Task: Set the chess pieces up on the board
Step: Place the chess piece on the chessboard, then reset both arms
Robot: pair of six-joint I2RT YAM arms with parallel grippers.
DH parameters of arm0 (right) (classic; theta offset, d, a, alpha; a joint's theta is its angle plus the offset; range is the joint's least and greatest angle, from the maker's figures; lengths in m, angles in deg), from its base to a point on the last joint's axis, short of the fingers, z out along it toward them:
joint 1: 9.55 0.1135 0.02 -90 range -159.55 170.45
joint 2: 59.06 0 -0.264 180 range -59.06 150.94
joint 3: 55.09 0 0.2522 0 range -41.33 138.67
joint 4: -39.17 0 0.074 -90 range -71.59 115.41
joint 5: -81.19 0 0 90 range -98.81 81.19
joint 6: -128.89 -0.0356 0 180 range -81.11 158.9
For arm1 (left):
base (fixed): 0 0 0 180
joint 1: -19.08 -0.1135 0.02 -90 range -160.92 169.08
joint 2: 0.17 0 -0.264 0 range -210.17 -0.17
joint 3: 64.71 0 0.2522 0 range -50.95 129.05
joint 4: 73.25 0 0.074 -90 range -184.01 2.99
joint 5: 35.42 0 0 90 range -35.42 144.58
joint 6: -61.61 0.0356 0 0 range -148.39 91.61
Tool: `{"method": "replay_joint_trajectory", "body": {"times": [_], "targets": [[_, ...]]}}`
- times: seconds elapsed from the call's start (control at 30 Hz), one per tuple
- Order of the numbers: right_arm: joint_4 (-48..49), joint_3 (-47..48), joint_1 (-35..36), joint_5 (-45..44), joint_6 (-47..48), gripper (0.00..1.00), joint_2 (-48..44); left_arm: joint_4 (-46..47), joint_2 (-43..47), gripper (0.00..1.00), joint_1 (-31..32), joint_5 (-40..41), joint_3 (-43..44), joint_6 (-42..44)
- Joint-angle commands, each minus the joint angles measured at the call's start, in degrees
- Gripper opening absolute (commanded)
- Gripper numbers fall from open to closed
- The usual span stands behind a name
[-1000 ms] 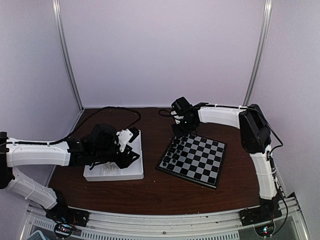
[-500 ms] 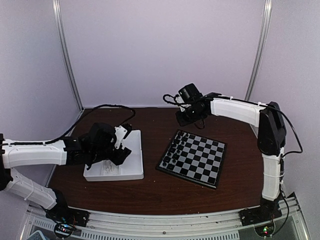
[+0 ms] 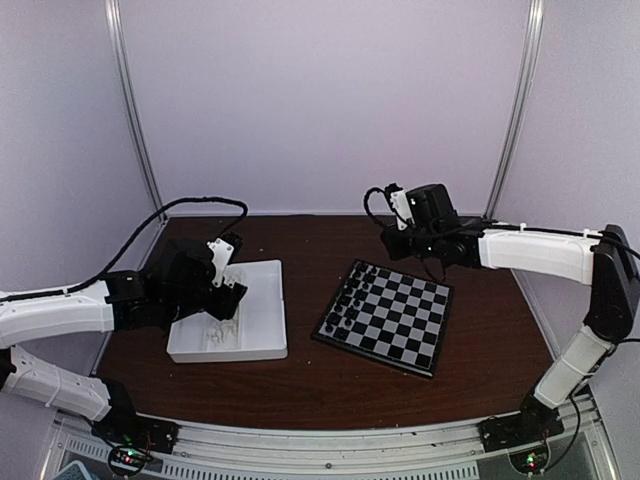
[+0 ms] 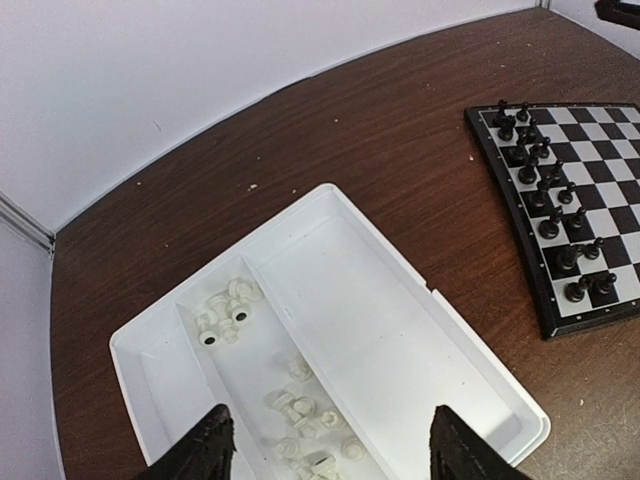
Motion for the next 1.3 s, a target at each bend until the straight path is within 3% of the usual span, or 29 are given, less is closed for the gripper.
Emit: {"method": "replay_joint_trajectory", "body": {"times": [0.0,0.07,0.2,0.27,0.37,0.5,0.63,0.83,0.9,0.93,1.1,1.27], "targets": [[15.8,-11.7,0.0,-5.9,-0.2,0.37,-9.5,-1.4,0.8,0.68,-1.1,3.7,0.6,0.7],[17.6,-14.6,0.0,-8.0,0.4,0.52,-11.5,-2.6,1.0,0.69,-2.3,4.2,0.9,1.2],[17.4,-15.7,0.1,-19.3,3.3,0.57,-10.3,-3.2,2.7,0.76,-6.2,3.4,0.6,1.0],[15.2,-14.8,-0.1,-24.9,5.7,0.62,-9.3,-3.0,3.6,0.82,-9.5,1.7,0.4,0.2],[12.5,-14.3,-1.3,-30.4,7.0,0.77,-9.0,-3.8,3.6,0.97,-15.1,1.1,1.1,-2.5],[7.5,-14.7,-8.1,-24.7,2.4,0.80,-13.1,-5.9,1.9,0.98,-21.6,5.0,2.6,-5.5],[14.5,-21.9,-15.4,-20.6,1.7,0.79,-20.3,-3.3,0.4,0.98,-30.3,2.0,2.0,-6.1],[40.0,-38.6,-17.2,-18.3,19.7,0.77,-28.2,18.0,-0.3,0.98,-33.2,9.8,-8.9,5.3],[47.2,-43.2,-18.1,-14.6,21.4,0.75,-28.8,27.8,-0.4,0.98,-33.4,7.3,-13.9,11.7],[47.8,-44.1,-18.8,-13.9,20.8,0.74,-29.1,32.7,-0.5,0.98,-33.9,4.9,-15.7,14.4],[41.0,-45.0,-26.2,-5.8,14.1,0.74,-30.9,41.1,-3.8,0.98,-39.9,-1.7,-20.3,9.1],[47.4,-44.5,-27.1,-4.9,14.1,0.75,-20.9,50.7,-11.9,0.97,-41.0,0.6,-22.1,10.2]]}}
